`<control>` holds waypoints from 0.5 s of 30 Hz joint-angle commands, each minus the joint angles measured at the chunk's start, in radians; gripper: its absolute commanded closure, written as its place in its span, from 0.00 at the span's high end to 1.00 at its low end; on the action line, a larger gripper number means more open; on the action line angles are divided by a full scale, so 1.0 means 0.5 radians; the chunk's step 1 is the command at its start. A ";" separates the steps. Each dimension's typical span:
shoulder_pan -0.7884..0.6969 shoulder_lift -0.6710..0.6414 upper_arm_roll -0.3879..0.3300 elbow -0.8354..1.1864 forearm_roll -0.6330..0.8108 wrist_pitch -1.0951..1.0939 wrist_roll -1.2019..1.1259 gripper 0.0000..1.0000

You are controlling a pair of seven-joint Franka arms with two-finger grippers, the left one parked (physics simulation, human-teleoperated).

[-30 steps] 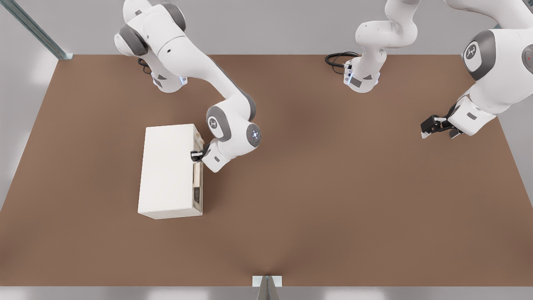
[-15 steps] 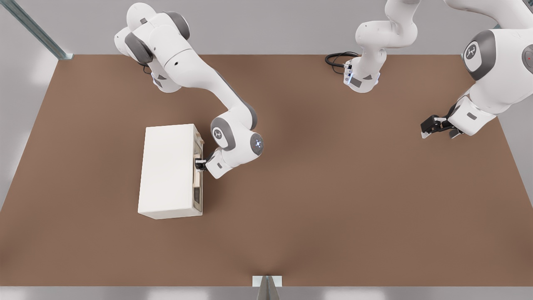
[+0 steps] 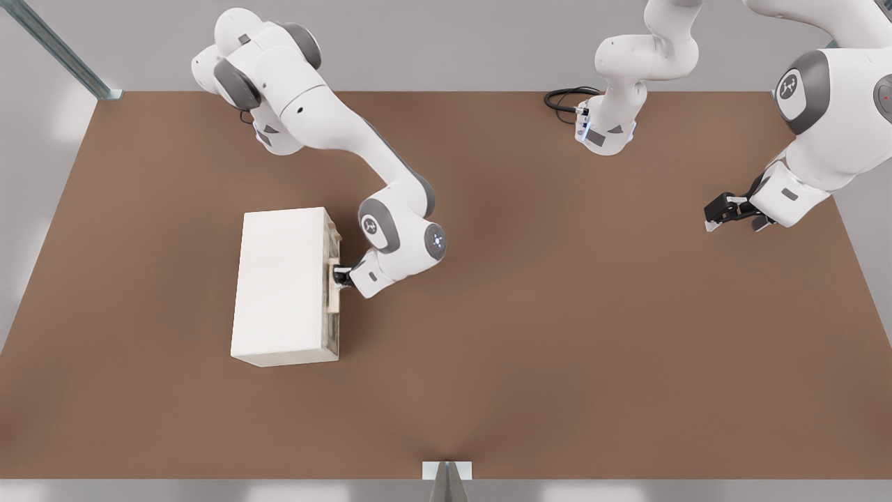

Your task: Keep left arm still and open the oven door with right arm

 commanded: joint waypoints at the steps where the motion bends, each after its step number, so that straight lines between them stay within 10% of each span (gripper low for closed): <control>1: 0.049 0.057 0.005 0.128 0.133 0.001 0.247 0.01; 3: 0.085 0.134 0.008 0.334 0.351 0.068 0.346 0.03; 4: 0.061 0.128 0.002 0.349 0.419 0.099 0.337 0.30; 5: -0.092 0.094 0.011 0.398 0.550 0.102 0.263 1.00; 11: -0.872 -0.599 0.005 0.098 1.186 0.087 -1.142 1.00; 15: -1.212 -0.955 -0.004 -0.047 1.124 -0.023 -1.575 1.00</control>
